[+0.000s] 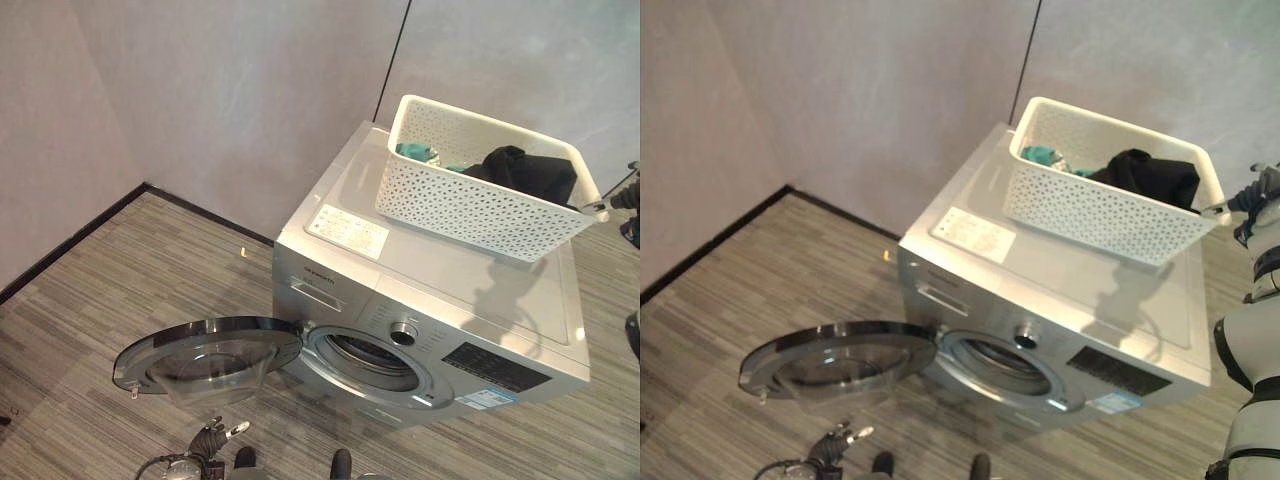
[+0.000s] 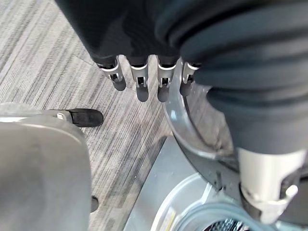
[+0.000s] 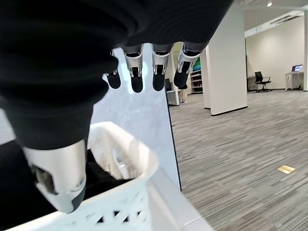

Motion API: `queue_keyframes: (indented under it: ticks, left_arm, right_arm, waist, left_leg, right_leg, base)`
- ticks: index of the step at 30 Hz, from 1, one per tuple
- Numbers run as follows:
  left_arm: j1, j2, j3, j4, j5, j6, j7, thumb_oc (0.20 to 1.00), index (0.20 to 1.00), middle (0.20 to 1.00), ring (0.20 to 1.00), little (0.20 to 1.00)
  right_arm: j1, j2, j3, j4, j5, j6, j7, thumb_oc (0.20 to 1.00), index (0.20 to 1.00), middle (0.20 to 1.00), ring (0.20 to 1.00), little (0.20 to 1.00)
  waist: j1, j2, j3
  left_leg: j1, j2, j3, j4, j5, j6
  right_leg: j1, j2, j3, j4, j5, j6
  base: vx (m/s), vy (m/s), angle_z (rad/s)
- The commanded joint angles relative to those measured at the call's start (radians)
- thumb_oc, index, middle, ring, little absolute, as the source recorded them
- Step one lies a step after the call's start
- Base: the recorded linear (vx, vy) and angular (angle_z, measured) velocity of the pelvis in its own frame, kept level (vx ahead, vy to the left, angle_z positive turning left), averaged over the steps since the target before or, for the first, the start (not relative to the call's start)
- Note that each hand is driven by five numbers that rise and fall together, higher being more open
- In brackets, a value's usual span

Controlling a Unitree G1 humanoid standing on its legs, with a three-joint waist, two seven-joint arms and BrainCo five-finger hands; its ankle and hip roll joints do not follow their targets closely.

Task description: Grab the laundry basket,head to the washer,open it,put in the laundry and shut it.

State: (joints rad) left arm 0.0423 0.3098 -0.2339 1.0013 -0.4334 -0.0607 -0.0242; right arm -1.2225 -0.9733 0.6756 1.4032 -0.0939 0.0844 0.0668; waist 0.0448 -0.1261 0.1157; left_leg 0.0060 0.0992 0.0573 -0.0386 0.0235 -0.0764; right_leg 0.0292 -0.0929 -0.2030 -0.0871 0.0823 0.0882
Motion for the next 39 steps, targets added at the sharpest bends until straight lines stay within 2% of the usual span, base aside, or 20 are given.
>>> queue_keyframes:
  ticks: [1,15,23,29,32,39]
  left_arm:
    - [-0.048,0.026,-0.005,-0.038,-0.042,-0.034,0.0,1.0,1.0,1.0,1.0,1.0]
    - [-0.049,0.016,0.001,-0.032,-0.076,-0.035,0.004,1.0,1.0,1.0,1.0,1.0]
    - [-0.052,0.02,-0.003,-0.034,-0.072,-0.033,0.005,1.0,1.0,1.0,1.0,1.0]
    - [-0.046,0.037,-0.007,-0.1,-0.098,-0.041,-0.006,1.0,1.0,1.0,1.0,1.0]
    - [-0.032,0.051,-0.009,-0.122,-0.108,-0.04,-0.025,1.0,1.0,1.0,1.0,1.0]
    - [-0.037,0.056,0.025,-0.103,-0.154,-0.045,-0.037,1.0,1.0,1.0,1.0,1.0]
  right_arm:
    - [-0.119,-0.046,0.08,0.009,0.007,-0.018,-0.023,1.0,1.0,1.0,1.0,1.0]
    - [-0.194,0.037,0.139,-0.013,0.009,-0.028,-0.032,1.0,1.0,1.0,1.0,1.0]
    - [-0.188,0.023,0.134,0.006,0.002,-0.024,-0.032,1.0,1.0,1.0,1.0,1.0]
    - [-0.159,-0.032,0.138,0.041,-0.018,-0.017,-0.019,1.0,1.0,1.0,1.0,1.0]
    - [-0.158,-0.081,0.169,0.064,-0.048,-0.019,-0.001,1.0,1.0,1.0,1.0,1.0]
    - [-0.132,-0.133,0.18,0.056,-0.059,-0.031,0.018,1.0,1.0,1.0,1.0,1.0]
  waist:
    - [0.035,-0.027,0.012]
    - [0.067,-0.045,0.009]
    - [0.074,-0.045,0.006]
    - [0.091,-0.025,0.047]
    - [0.101,-0.002,0.08]
    - [0.106,0.029,0.114]
  left_leg:
    - [-0.034,0.102,-0.039,0.069,-0.049,-0.038]
    - [-0.027,0.117,-0.056,0.054,-0.041,-0.049]
    - [-0.025,0.118,-0.066,0.047,-0.038,-0.054]
    - [-0.073,0.118,-0.094,0.044,-0.015,-0.06]
    - [-0.111,0.116,-0.111,0.039,0.006,-0.064]
    - [-0.179,0.113,-0.13,0.011,0.054,-0.069]
  right_leg:
    - [-0.038,-0.072,-0.047,0.099,-0.096,0.051]
    - [-0.004,-0.047,-0.075,0.065,-0.103,0.04]
    - [0.002,-0.042,-0.088,0.061,-0.107,0.038]
    - [-0.028,-0.046,-0.113,0.064,-0.106,0.037]
    - [-0.059,-0.05,-0.129,0.07,-0.105,0.035]
    - [-0.141,-0.056,-0.139,0.084,-0.099,0.034]
  base:
    - [0.04,-0.052,0.03]
    - [0.04,-0.028,0.05]
    - [0.03,-0.019,0.09]
    - [-0.04,-0.037,0.08]
    - [-0.09,-0.041,0.13]
    - [-0.08,-0.023,0.14]
